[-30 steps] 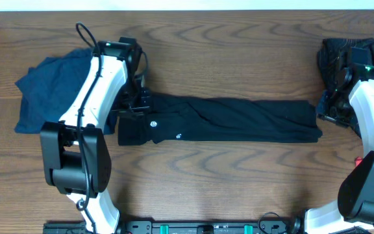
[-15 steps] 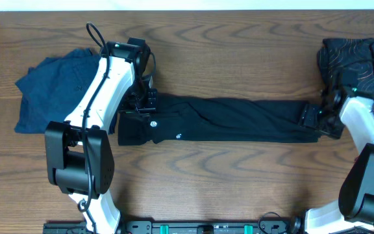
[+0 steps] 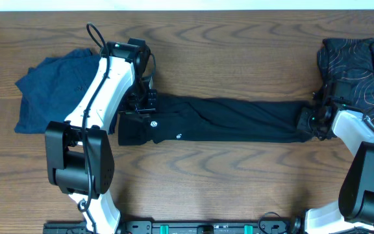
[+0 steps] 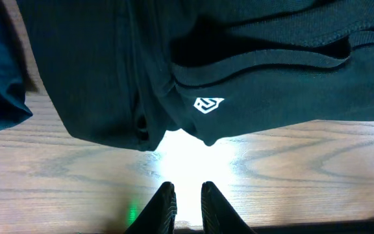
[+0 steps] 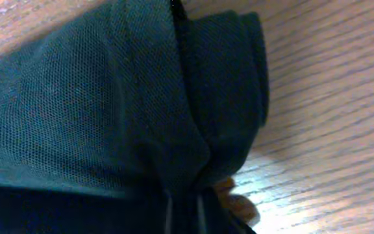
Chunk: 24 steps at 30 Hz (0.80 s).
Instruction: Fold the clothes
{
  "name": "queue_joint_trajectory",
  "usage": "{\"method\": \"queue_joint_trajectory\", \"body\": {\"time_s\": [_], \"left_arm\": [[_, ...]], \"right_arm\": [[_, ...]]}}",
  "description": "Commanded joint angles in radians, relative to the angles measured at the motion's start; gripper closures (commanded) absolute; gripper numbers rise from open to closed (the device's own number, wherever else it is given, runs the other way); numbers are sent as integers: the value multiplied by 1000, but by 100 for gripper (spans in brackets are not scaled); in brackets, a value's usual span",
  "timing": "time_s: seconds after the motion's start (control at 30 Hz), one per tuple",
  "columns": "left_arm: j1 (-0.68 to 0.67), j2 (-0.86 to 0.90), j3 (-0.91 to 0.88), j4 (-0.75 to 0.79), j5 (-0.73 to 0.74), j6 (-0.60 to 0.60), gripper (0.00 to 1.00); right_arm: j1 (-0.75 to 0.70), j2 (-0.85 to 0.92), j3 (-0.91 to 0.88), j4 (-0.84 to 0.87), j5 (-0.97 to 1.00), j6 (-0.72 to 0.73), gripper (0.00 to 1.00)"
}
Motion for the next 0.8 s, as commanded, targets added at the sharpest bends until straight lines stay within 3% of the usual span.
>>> {"method": "queue_joint_trajectory", "body": {"time_s": [0.0, 0.37, 0.57, 0.77], "left_arm": [[-2, -7, 8, -7, 7, 20, 83], [-2, -9, 8, -6, 6, 20, 83], [-2, -9, 8, -5, 6, 20, 83], [-2, -9, 8, -6, 6, 19, 83]], "right_arm": [[-31, 11, -8, -10, 46, -5, 99], [-97, -112, 254, -271, 197, 23, 99], [76, -117, 333, -412, 167, -18, 99], [308, -89, 306, -421, 173, -17, 99]]}}
